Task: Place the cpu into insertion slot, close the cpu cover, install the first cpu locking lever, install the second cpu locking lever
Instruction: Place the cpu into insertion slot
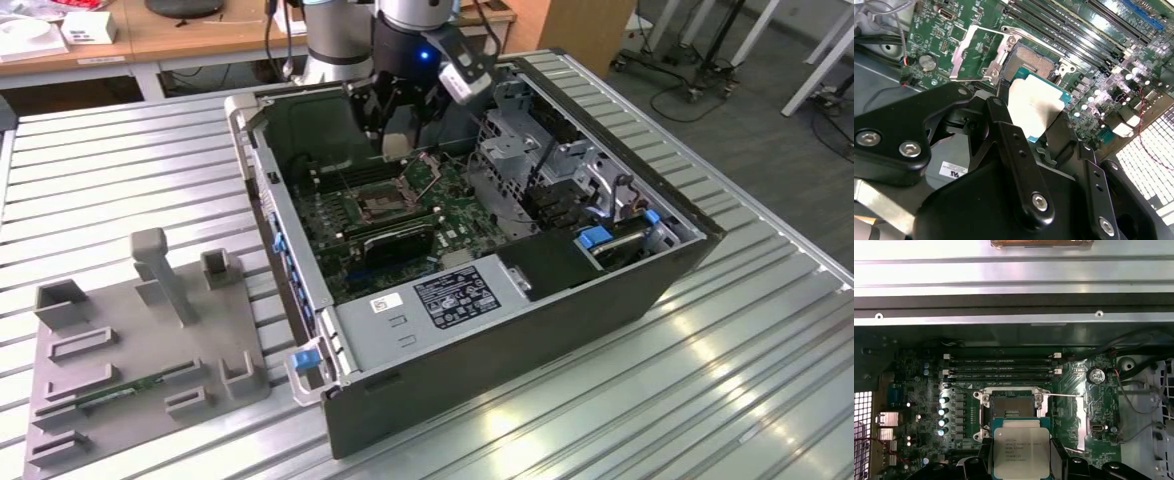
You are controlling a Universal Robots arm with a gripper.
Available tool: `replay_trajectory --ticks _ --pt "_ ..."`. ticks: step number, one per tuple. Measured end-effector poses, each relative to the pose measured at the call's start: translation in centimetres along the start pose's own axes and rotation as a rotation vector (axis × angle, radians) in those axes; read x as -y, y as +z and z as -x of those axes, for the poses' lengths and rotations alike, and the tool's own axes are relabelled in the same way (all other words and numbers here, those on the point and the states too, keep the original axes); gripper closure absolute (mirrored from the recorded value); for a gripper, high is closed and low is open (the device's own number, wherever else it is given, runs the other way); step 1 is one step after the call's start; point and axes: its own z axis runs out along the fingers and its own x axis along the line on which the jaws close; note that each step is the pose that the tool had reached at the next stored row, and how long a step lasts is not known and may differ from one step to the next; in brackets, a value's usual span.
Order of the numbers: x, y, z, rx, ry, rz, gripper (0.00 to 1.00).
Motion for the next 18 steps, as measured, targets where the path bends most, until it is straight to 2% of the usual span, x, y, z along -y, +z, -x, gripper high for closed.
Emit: replay_trajectory --ticks 5,12,18 --pt "0.07 0.68 -0.36 0.0000 0.000 -0.0001 0.46" --pt "0.18 1.81 -0.48 -0.0001 0.000 0.0000 0.46" --pt "0.19 1.90 -0.49 -0.0001 0.000 -0.0001 0.46"
